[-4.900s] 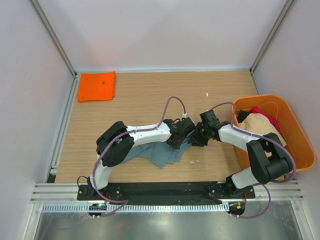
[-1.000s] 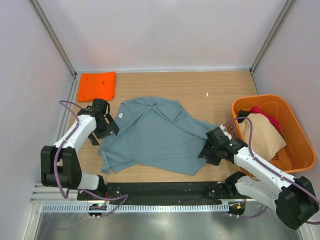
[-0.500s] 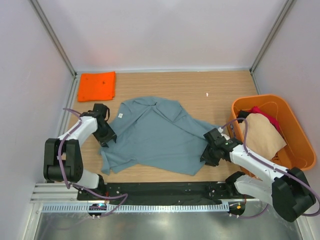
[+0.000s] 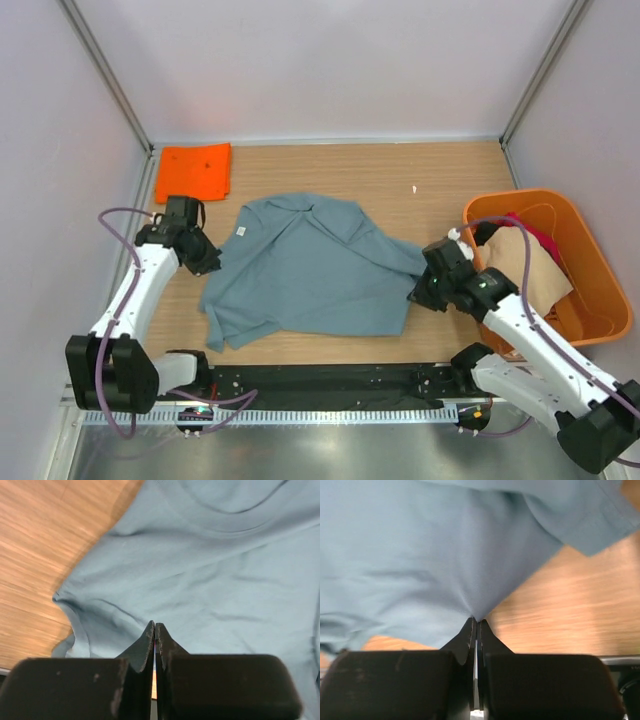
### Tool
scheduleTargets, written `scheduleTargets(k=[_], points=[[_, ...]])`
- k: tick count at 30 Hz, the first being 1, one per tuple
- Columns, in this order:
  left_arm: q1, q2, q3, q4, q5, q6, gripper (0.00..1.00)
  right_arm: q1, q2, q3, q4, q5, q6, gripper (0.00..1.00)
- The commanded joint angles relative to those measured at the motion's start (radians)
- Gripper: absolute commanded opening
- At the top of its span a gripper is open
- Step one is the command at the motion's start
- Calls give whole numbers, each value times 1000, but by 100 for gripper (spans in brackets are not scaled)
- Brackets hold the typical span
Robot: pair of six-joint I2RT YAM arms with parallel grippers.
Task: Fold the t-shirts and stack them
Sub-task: Flatten the tshirt out
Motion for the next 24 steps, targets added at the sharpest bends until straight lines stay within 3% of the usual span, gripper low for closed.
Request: scheduleTargets(k=[1,4,7,8,10,11,12,13,14,17,20,24], points=[[-9,-34,55,-78,-7,15,0,0,-9,176,-84,32,-102,1],[-12,-13,73,-50,-9,13,0,0,106,281,46,-51,-171,1],[-12,14,135,-49,-67,38,0,-10,389,440,231,-91,-202,1],[-12,24,164,-50,-82,58,0,-27,548,494,266,-133,-205,10],[-12,37,190,-55,-128,75,2,-46,687,687,272,-215,-224,25],[-12,41,201,-61,-138,85,9,-53,755,756,222,-223,-237,36],[-11,41,214,-65,-151,98,14,-59,810,832,174,-226,-251,38],[-12,38,215,-73,-162,98,20,-58,809,830,127,-226,-260,39],[-12,31,199,-79,-164,96,37,-58,788,807,129,-226,-267,41],[-12,-9,117,-67,-138,69,57,-69,674,657,169,-227,-276,43],[-12,-43,19,-36,-104,44,62,-70,597,551,185,-244,-296,44],[-12,-26,-74,36,-4,30,60,-70,536,387,230,-238,-252,45]])
